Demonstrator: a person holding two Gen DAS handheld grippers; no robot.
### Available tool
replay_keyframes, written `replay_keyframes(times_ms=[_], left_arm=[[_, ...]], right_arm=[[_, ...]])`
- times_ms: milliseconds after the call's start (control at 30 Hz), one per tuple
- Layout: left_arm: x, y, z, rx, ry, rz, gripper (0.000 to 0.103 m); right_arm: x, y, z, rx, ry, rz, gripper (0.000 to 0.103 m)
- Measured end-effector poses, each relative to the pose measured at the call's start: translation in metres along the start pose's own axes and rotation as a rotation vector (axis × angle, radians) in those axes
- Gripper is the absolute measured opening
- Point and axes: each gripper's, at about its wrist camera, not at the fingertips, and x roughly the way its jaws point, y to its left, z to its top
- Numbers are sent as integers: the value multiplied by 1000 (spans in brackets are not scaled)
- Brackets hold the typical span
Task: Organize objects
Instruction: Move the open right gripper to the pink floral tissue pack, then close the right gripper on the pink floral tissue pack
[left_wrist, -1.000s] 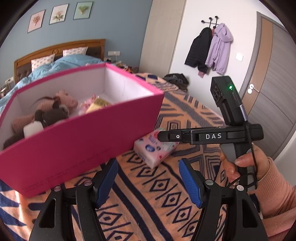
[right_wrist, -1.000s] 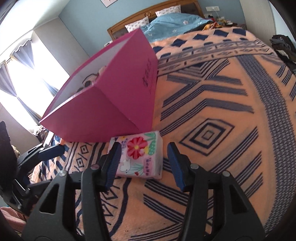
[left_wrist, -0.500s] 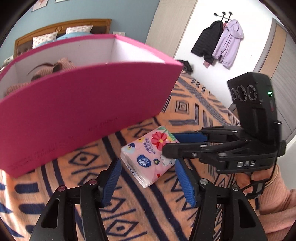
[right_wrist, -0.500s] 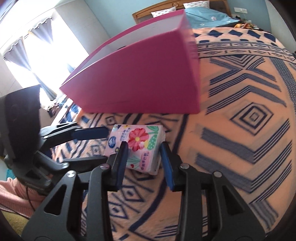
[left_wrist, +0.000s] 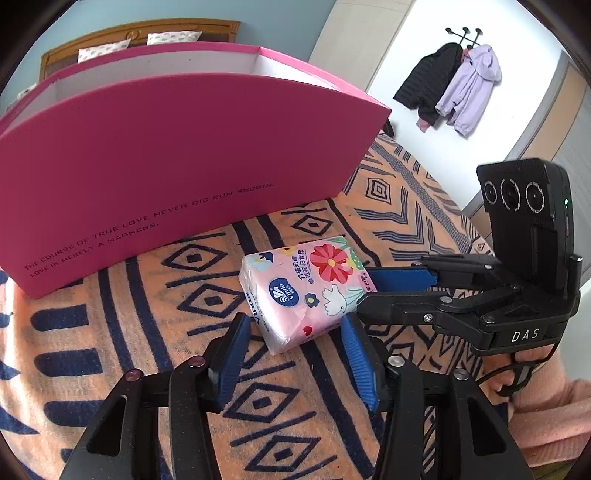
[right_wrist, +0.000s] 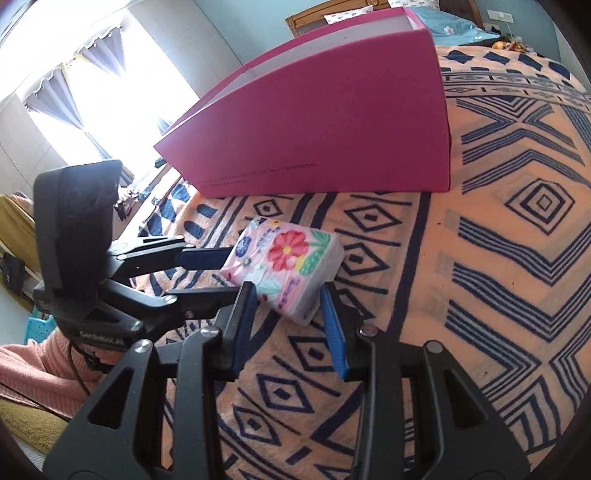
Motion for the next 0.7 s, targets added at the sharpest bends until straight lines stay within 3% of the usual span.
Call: replay_keyframes(times_ms=[300, 700], left_arm=[[-3, 5, 7, -27, -18, -16, 47], [3, 3, 4, -63, -1, -59, 40]], right_arm=[[-6, -13, 9, 77, -53, -6, 39], [5, -6, 9, 78, -24, 0, 36]])
